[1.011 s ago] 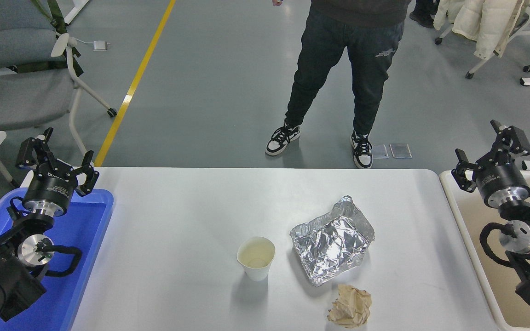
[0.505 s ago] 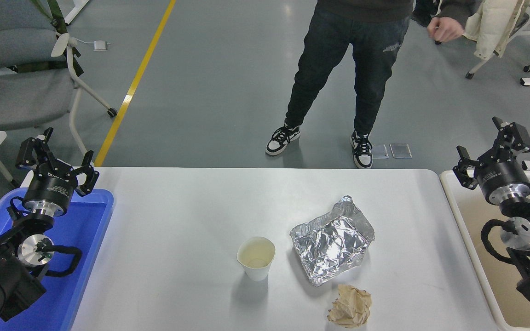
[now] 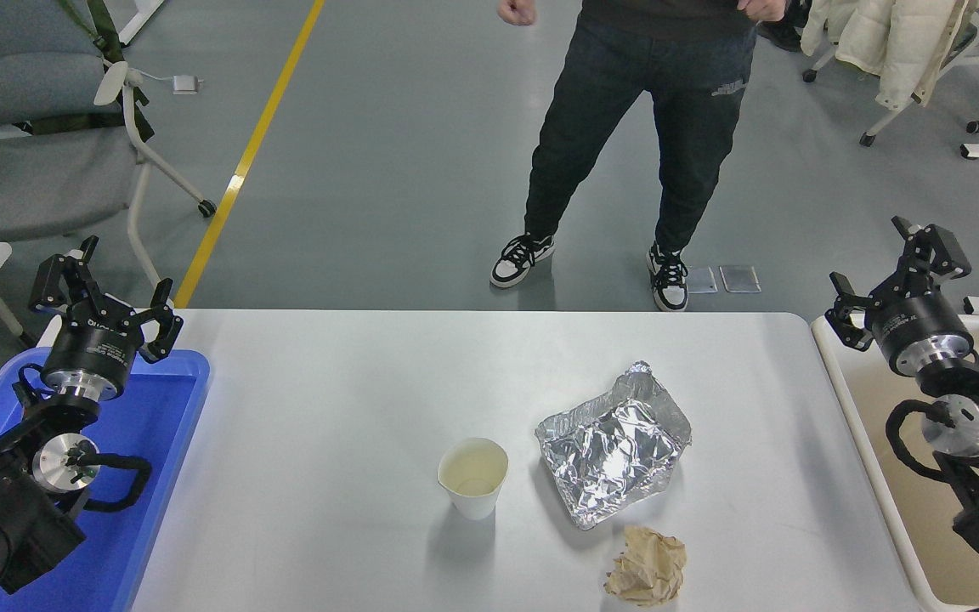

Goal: Clean the table surface

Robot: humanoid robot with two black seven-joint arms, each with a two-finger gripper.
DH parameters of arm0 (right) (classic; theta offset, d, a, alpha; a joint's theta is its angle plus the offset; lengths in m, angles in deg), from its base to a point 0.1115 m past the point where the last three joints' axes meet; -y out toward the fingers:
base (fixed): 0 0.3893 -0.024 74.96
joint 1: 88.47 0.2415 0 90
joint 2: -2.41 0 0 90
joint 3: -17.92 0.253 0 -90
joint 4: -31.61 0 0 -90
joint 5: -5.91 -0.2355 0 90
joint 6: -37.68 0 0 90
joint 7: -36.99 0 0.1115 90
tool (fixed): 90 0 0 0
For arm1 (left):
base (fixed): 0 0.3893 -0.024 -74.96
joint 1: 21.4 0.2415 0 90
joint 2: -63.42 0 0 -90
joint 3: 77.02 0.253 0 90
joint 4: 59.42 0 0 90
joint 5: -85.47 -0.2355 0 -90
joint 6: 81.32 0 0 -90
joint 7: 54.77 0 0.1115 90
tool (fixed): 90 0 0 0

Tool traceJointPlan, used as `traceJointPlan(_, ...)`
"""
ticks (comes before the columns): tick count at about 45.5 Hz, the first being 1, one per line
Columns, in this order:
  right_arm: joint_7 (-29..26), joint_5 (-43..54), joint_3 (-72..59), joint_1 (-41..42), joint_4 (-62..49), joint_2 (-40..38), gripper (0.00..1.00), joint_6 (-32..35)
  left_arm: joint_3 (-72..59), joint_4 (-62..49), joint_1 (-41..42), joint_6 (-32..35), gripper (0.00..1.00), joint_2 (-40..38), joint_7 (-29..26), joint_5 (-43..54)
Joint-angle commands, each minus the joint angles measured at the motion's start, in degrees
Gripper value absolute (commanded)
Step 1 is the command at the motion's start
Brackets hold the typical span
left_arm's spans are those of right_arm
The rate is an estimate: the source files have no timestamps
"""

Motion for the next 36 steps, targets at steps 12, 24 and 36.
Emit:
traceJointPlan(12, -15.45, 0.09, -0.29, 0.13, 18.48, -7.4, 1.0, -0.84, 0.0, 0.0, -0.09, -0.21, 1.0, 0.0, 0.0, 0.0)
traceJointPlan(24, -19.6, 5.18, -9.08, 3.3, 30.17, -10.92, 1.0, -0.75, 0.0, 0.0, -0.09, -0.21, 1.0, 0.0, 0.0, 0.0)
traceJointPlan(36, -19.6, 12.39, -18.39, 4.96, 43.0, -14.35, 1.0, -0.75, 0.0, 0.0, 0.0, -0.21, 1.0, 0.0, 0.0, 0.0)
